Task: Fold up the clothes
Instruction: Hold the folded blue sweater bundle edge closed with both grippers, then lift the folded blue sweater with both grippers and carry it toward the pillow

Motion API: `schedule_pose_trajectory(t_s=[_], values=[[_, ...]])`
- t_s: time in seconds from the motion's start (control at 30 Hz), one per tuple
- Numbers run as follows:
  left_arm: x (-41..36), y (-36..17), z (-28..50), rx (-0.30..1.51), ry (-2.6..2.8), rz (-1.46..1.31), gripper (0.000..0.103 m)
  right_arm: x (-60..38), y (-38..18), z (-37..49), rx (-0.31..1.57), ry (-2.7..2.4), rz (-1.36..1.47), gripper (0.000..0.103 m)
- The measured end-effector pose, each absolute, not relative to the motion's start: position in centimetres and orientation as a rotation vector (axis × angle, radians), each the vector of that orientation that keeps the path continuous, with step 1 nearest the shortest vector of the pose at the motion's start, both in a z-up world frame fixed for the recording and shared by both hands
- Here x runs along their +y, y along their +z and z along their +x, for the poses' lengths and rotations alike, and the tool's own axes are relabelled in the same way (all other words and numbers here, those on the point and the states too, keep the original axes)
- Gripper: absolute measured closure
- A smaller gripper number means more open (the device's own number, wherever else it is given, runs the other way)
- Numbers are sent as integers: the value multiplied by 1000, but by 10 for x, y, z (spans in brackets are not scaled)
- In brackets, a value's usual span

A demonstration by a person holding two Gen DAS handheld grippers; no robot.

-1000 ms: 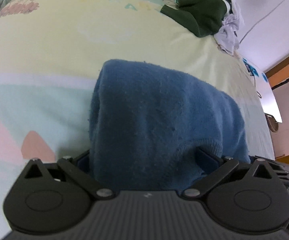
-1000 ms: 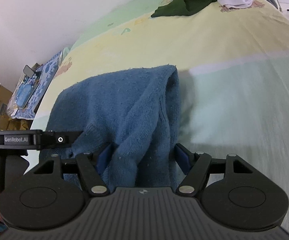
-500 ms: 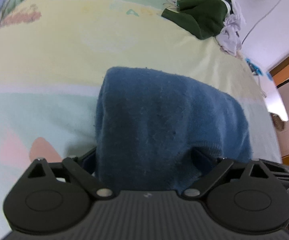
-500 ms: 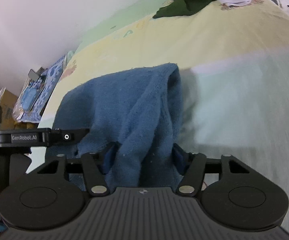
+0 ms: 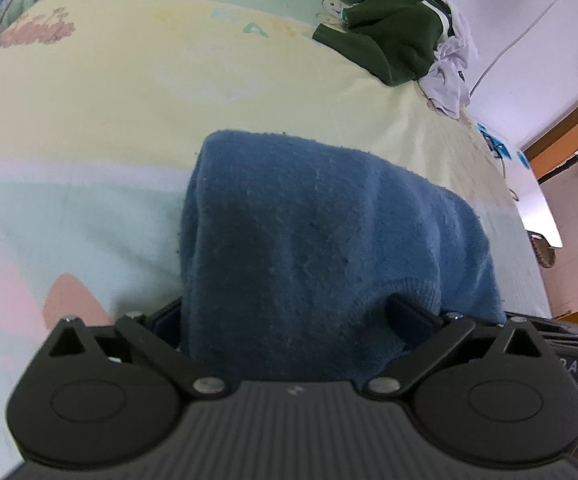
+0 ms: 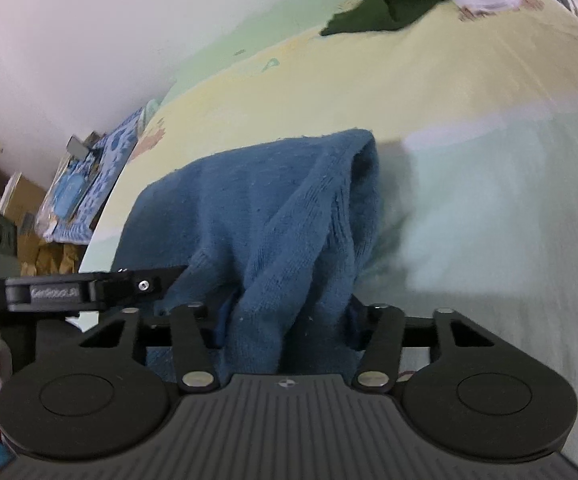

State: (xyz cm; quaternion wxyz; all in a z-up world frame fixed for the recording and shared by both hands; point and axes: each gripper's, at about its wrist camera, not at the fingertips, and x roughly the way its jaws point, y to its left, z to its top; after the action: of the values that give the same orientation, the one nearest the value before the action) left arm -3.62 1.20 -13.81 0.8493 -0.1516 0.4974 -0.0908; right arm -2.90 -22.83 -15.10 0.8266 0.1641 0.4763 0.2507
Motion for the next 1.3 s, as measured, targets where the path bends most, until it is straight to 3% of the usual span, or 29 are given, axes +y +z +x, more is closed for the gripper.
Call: schedule_pose_trajectory(t_s=[0.4,0.67,0.73,0.87,1.0,1.1,1.23,1.3], values=[[4,-141,-38,996,-163,-277,1,-233,-158,-31,1009,509,399,42],[-1,-140,-35,1006,-166,-247,1,-232,-158,-29,1011,509,403,41],[-3,-139,-35,1006,-159,-239,2,-232,-158,-29,1011,513,396,45],[-4,-136,-37,998,-155,-239,7,-228,-152,-33,985,512,359,54],[-2,-130,-39,985,-164,-242,21,-230,-149,-35,967,504,359,60],[0,-126,-40,977,-166,-247,26,-233,-149,-34,964,502,388,61],[-3,-114,-42,951,-160,-217,44,-232,-143,-36,933,510,395,62],[-3,-109,-42,939,-157,-205,48,-233,-140,-35,925,516,400,63]])
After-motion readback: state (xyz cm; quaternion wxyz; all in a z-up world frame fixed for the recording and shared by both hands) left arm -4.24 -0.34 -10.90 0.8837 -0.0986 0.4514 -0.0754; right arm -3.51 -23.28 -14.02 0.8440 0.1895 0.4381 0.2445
